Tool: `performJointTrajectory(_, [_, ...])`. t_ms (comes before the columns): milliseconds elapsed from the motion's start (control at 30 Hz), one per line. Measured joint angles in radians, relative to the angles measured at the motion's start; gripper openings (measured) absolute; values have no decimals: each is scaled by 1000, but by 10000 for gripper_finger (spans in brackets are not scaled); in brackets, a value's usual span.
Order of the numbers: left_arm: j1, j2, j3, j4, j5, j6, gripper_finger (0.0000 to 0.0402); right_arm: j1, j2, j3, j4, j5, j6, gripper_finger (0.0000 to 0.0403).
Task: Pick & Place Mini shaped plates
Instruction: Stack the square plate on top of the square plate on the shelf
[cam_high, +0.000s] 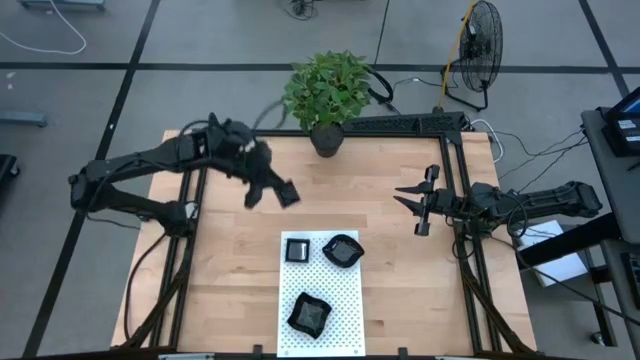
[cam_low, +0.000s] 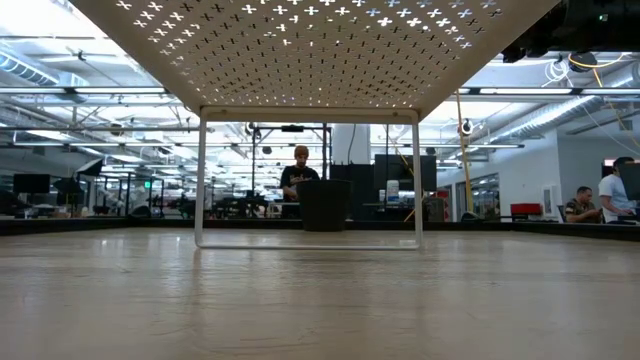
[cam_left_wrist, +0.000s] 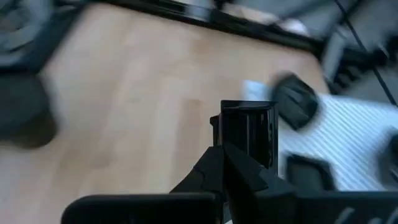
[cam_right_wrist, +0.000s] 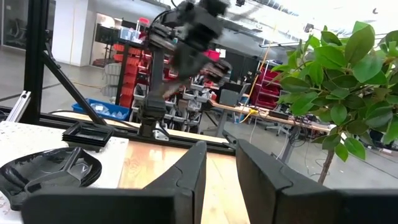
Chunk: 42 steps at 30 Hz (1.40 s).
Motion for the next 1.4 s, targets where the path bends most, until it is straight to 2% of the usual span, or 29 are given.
performJointTrajectory(200, [-234, 74, 50, -67, -16, 145, 2, 0, 0, 0, 0, 0, -3, 75])
performJointTrajectory(400, [-352, 157, 54, -46, -71, 177, 3, 0, 0, 0, 0, 0, -3, 75])
performJointTrajectory(800, [-389, 274, 54, 7, -78, 128, 3, 0, 0, 1, 1, 0, 0, 75])
performJointTrajectory(1133, [-393, 265, 54, 17, -60, 45, 18, 0, 0, 1, 1, 0, 0, 75])
performJointTrajectory(1400, [-424, 267, 54, -19, -36, 56, 21, 0, 0, 1, 1, -2, 0, 75])
